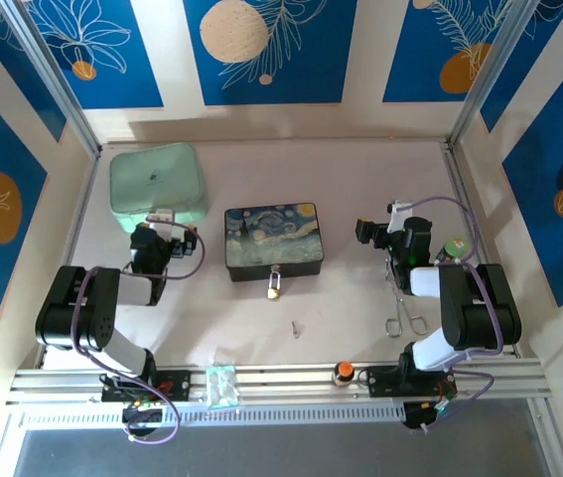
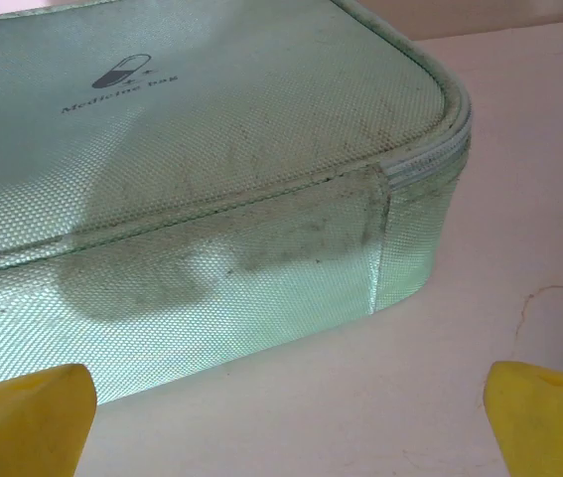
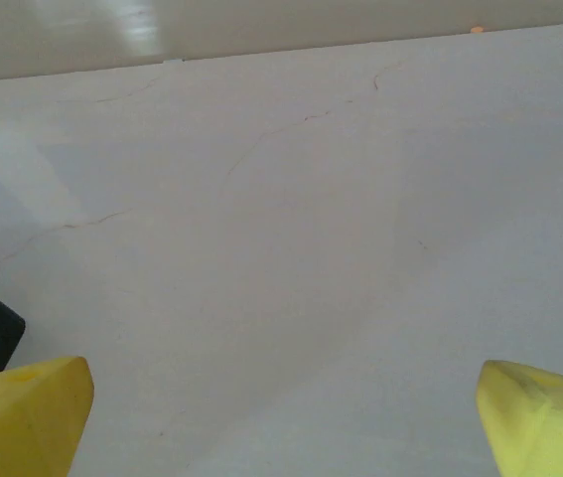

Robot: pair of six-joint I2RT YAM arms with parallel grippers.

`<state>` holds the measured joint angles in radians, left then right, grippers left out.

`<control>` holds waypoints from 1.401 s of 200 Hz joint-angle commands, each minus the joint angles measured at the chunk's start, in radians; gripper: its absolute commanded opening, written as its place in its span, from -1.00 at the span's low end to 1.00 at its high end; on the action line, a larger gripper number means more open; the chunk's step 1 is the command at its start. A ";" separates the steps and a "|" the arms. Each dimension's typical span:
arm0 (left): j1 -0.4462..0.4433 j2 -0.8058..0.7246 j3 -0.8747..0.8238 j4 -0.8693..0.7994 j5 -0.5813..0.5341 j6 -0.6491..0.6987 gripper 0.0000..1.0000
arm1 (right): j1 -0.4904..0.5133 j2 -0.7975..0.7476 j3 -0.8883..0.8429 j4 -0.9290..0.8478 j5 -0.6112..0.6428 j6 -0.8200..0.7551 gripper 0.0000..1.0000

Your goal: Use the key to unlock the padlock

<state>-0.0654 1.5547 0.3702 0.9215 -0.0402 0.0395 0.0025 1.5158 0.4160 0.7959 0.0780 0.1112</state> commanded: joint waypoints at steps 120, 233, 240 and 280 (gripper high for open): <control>0.011 0.009 0.011 0.003 0.040 0.010 0.99 | -0.004 0.004 0.006 0.006 -0.011 -0.017 0.98; 0.010 0.007 0.009 0.009 0.040 0.010 0.99 | -0.010 0.003 0.003 0.011 -0.024 -0.013 0.98; 0.010 0.002 0.005 0.011 0.039 0.008 0.99 | -0.013 0.000 0.007 0.003 -0.034 -0.012 0.98; 0.010 -0.176 0.004 -0.135 0.045 0.013 0.99 | 0.007 -0.119 0.052 -0.167 0.003 -0.026 0.98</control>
<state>-0.0654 1.4872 0.3691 0.8627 -0.0242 0.0395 -0.0029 1.4895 0.4240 0.7300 0.0715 0.1108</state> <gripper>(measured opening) 0.993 0.990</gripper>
